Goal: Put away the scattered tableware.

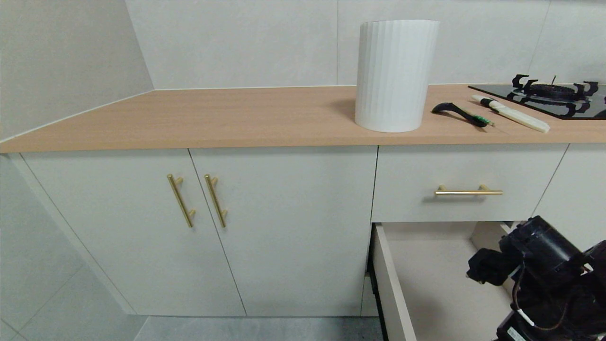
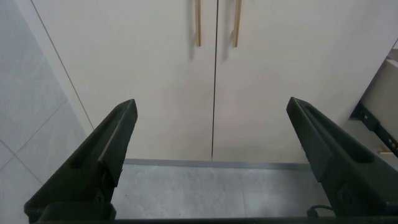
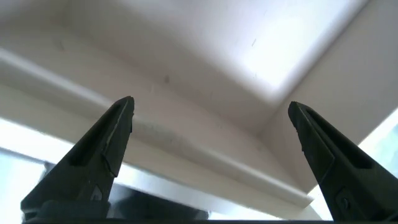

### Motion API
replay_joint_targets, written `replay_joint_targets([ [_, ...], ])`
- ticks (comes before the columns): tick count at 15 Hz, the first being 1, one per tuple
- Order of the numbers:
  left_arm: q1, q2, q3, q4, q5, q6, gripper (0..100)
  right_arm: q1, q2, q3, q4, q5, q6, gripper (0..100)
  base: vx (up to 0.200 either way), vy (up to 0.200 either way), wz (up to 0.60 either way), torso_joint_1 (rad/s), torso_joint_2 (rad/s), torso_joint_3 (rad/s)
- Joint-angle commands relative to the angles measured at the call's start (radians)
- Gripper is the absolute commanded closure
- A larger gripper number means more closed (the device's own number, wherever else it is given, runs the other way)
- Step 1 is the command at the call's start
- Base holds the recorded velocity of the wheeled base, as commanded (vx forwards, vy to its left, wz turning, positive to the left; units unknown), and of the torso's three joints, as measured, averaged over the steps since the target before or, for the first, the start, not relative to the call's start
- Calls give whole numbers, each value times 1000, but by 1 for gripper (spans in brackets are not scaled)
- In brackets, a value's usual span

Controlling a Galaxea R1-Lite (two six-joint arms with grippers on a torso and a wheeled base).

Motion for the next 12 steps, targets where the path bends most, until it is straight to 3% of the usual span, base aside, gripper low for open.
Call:
replay_joint_targets([
  [1, 0, 0, 0, 0, 1, 0, 0, -34, -3, -54, -27, 6, 49, 0, 0, 0, 0, 0, 0, 0],
  [3, 0, 0, 0, 0, 1, 0, 0, -83, -4, -71, -162, 7, 141, 0, 0, 0, 0, 0, 0, 0],
  [6, 0, 0, 0, 0, 1, 0, 0, -125, -4, -68, -272, 6, 147, 0, 0, 0, 0, 0, 0, 0],
  [12, 0, 0, 0, 0, 1, 0, 0, -138, -56, -57, -358, 6, 147, 0, 0, 0, 0, 0, 0, 0],
])
